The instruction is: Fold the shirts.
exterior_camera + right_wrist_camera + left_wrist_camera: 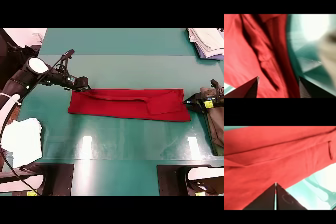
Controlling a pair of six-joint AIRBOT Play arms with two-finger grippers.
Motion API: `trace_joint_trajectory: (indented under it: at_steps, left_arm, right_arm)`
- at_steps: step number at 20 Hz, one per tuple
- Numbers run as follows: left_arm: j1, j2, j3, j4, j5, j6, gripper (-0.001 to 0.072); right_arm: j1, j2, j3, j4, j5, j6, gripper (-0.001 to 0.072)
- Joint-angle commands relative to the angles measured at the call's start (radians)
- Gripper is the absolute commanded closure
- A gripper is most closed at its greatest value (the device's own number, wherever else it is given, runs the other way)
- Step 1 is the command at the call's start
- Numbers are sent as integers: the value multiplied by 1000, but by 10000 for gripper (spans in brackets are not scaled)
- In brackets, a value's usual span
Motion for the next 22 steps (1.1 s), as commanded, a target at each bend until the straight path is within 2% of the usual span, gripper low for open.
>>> trace_joint_trajectory:
  at_steps: [1,4,5,7,9,12,14,16,19,22]
  left_arm:
    - [-26,0,1,-6,0,1,684]
    - [-72,0,1,13,29,-3,685]
    - [-99,-1,1,14,63,-3,685]
    - [-153,-11,6,13,132,-3,685]
    - [-202,-57,47,13,126,-2,685]
    - [-272,-172,150,13,114,1,685]
    - [-314,-273,245,13,107,1,685]
    - [-353,-385,355,13,85,1,685]
    - [-387,-534,510,13,47,-8,685]
    - [-391,-621,586,14,39,-60,685]
  right_arm:
    - [18,-46,-15,36,14,-73,136]
    - [63,-51,-14,48,14,-90,188]
    - [76,-51,-15,48,9,-90,231]
    - [95,-50,-15,49,8,-97,492]
    - [100,-35,-15,53,10,-120,672]
    - [99,51,-15,55,12,-117,695]
    - [108,133,-14,124,19,-101,696]
    - [139,211,11,194,37,-39,696]
    - [242,245,157,201,118,47,696]
    - [380,244,330,200,141,110,696]
